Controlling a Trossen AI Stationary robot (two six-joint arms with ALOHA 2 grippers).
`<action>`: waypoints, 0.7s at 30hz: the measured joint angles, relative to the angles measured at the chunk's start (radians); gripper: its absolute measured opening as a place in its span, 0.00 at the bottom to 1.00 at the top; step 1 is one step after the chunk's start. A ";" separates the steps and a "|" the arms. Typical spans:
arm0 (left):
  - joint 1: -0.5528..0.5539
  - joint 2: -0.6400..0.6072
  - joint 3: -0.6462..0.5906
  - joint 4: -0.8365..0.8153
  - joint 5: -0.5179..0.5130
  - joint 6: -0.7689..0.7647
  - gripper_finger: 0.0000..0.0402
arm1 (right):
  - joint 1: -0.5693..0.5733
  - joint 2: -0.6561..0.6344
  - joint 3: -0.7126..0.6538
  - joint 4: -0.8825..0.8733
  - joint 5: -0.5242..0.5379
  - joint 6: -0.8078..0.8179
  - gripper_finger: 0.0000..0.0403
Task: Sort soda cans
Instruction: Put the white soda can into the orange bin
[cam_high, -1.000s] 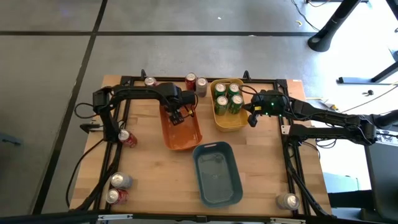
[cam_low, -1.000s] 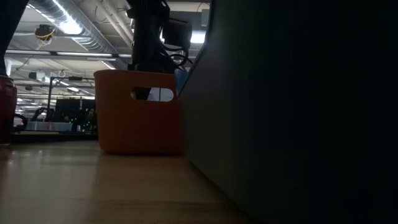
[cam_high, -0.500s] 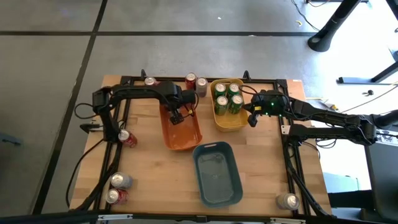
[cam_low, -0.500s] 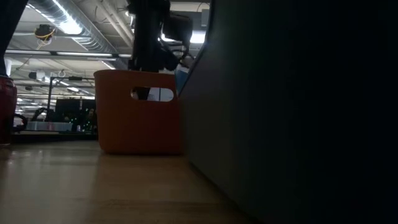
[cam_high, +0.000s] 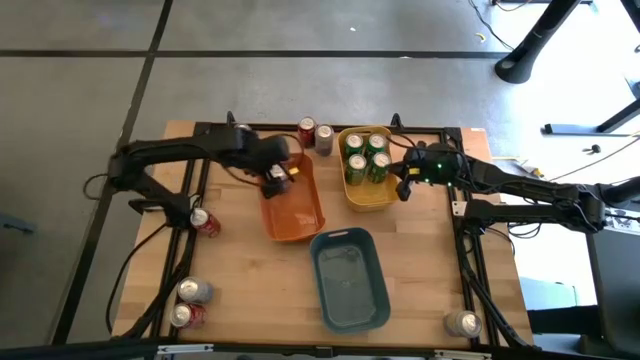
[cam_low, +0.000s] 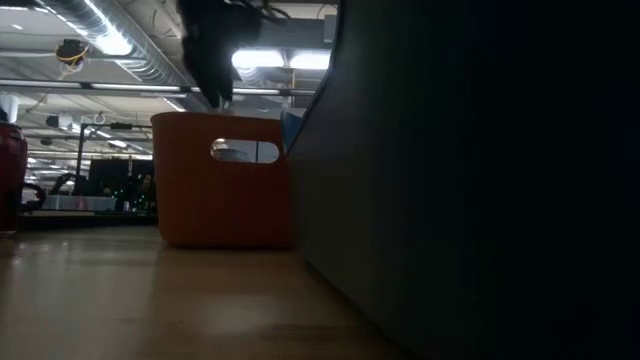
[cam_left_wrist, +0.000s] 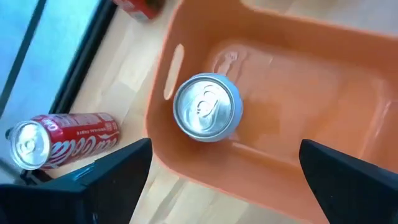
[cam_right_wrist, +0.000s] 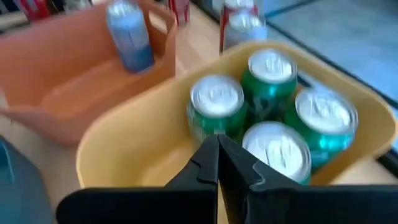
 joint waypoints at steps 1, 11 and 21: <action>-0.004 -0.036 -0.025 0.020 -0.001 -0.002 0.97 | 0.000 0.004 0.000 0.029 0.000 0.001 0.01; -0.020 -0.383 -0.273 0.123 -0.007 -0.085 0.97 | 0.000 0.163 0.001 0.505 -0.105 -0.003 0.01; -0.020 -0.550 -0.347 0.166 -0.007 -0.083 0.97 | 0.000 0.401 0.147 0.624 -0.178 -0.006 0.01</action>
